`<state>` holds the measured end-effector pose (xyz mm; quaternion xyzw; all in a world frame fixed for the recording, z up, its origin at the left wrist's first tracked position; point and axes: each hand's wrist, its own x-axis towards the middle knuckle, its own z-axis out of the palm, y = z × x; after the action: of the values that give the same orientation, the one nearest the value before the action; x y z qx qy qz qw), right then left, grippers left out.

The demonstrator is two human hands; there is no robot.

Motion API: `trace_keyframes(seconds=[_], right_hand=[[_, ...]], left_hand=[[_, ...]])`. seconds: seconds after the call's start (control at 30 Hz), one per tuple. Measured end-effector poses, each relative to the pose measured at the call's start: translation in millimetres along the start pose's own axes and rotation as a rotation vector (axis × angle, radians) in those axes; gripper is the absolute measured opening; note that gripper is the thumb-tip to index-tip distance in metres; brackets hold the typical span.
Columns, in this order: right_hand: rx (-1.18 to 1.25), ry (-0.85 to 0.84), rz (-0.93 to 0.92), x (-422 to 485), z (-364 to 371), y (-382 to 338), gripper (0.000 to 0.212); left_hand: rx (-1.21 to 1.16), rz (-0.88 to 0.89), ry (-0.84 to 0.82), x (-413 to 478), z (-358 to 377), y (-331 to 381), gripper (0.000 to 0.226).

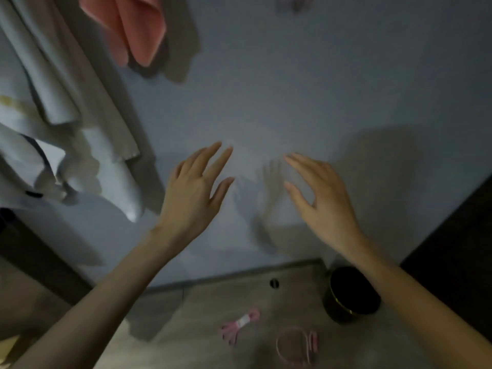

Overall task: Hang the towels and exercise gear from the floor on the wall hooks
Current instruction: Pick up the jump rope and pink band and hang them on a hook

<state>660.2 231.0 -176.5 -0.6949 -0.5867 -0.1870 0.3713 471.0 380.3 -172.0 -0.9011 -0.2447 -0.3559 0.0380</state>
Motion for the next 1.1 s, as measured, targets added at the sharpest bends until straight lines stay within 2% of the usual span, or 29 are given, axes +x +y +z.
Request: trace_keyframes(seconds=[0.2,0.43,0.53,0.8,0.93,1.1], right_hand=[[0.078,-0.230,0.253,-110.9,57.4,11.7,0.042],[0.128,-0.329,0.515,-194.3,96.6,43.1,0.037],[0.110,-0.362,0.603,-226.8,107.4,72.5,0.035],[0.142,-0.606,1.044,-322.6,137.9,180.5,0.037],[0.150,-0.660,1.097,-378.0,170.7,223.1,0.037],[0.114,-0.788,1.103,-468.6,241.6,266.8,0.056]], left_hand=[[-0.066,-0.050,-0.259,-88.8,71.4,-13.0,0.052],[-0.228,-0.090,-0.488,-138.9,150.4,6.0,0.049],[-0.289,-0.128,-0.602,-150.3,189.8,25.5,0.050],[-0.379,-0.228,-0.841,-201.1,320.6,83.3,0.046],[-0.425,-0.270,-0.912,-251.6,387.2,101.9,0.046],[-0.427,-0.336,-0.952,-329.0,478.9,94.4,0.048]])
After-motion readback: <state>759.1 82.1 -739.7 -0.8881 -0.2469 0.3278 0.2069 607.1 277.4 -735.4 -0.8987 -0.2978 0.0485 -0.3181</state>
